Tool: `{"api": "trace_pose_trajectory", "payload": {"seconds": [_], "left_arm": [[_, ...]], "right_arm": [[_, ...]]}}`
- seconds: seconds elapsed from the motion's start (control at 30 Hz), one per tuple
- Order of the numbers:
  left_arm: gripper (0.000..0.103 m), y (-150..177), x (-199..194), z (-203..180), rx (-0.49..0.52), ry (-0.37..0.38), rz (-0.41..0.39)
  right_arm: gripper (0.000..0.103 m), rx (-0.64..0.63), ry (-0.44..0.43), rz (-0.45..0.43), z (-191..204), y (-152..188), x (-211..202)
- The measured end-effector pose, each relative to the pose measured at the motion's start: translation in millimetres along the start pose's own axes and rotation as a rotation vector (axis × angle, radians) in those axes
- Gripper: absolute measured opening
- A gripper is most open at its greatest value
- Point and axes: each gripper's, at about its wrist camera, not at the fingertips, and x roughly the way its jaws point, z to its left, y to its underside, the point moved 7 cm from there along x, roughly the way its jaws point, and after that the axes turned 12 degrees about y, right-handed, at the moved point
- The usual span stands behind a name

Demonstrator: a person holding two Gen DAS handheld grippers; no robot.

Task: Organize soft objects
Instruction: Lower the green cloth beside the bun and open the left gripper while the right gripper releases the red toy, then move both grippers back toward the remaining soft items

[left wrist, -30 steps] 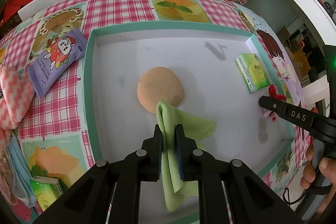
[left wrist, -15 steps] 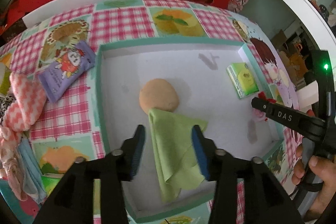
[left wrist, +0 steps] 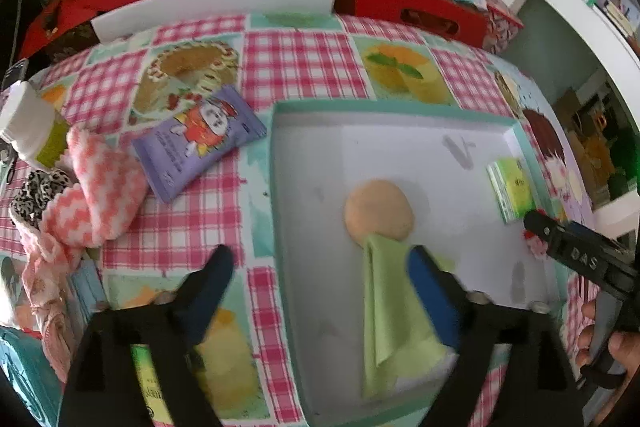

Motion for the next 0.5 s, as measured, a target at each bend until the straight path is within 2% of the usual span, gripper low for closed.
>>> {"api": "trace_pose_trajectory", "payload": {"seconds": [0.07,0.3,0.5], "left_arm": [[0.095,-2.2,-3.1,2.7,-0.006,-0.011,-0.026],[0.096,-3.8,-4.3,8.2,-0.033,-0.003,-0.048],[0.096,-9.8,-10.7,6.0,-0.021,0.007,-0.104]], "right_arm": [[0.103,0.007,0.000,-0.015,-1.1,-1.1,-2.7],[0.103,0.012,-0.003,-0.020,0.6,-3.4,-4.3],[0.103,0.011,-0.005,-0.039,4.1,-4.6,-9.0]]}}
